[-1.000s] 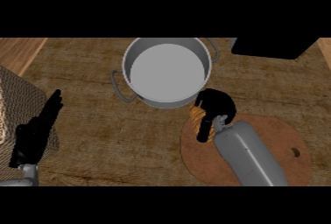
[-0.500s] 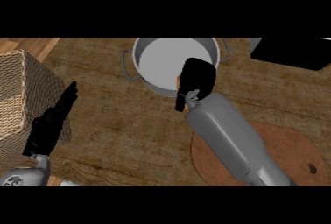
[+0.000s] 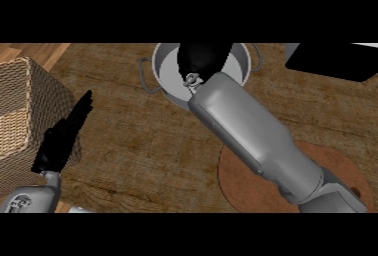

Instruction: Pick the croissant from the cutting board and place it in the pot

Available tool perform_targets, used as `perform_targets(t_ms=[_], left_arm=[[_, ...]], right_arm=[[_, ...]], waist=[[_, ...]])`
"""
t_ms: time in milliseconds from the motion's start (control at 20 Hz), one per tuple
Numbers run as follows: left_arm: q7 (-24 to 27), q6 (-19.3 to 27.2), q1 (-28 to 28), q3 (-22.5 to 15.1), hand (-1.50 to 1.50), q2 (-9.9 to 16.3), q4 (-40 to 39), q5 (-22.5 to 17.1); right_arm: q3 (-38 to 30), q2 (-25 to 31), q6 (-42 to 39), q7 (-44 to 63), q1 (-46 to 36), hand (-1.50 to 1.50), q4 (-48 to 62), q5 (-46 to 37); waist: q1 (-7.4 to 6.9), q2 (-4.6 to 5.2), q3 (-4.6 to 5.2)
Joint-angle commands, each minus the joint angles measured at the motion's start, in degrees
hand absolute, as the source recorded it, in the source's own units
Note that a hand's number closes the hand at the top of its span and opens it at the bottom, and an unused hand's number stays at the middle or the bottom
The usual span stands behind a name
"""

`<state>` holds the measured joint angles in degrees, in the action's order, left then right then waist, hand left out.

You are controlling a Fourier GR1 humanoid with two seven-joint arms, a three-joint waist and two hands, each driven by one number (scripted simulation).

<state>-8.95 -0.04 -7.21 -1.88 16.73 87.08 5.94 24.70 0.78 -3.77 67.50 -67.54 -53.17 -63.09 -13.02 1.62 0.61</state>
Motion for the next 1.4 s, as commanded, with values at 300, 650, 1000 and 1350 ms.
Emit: perform_targets(t_ms=[300,650,1000,1350], left_arm=[[-0.2,1.6,-2.0,-0.1,0.0,-1.6,-1.7,0.7],[0.3,2.0,-1.4,0.7,0.0,-1.1,-2.9,1.1],[-0.3,0.9,-1.3,3.2,0.0,0.6,-2.1,-0.8],[-0.2,2.3,-0.9,2.9,0.0,-0.3,-2.4,0.3]], right_arm=[[-3.4,-0.7,10.7,14.4,-11.5,1.5,7.1,-6.2],[-5.3,-0.7,16.3,14.6,-13.8,1.5,11.9,-8.3],[-8.4,-0.7,22.0,11.0,-12.5,1.5,19.4,-8.9],[-13.1,-0.7,27.8,4.9,-12.1,1.5,27.0,-8.6]], waist=[[1.23,0.66,-0.19],[2.52,0.54,-0.28],[4.26,0.49,-0.41],[5.38,0.97,-0.47]])
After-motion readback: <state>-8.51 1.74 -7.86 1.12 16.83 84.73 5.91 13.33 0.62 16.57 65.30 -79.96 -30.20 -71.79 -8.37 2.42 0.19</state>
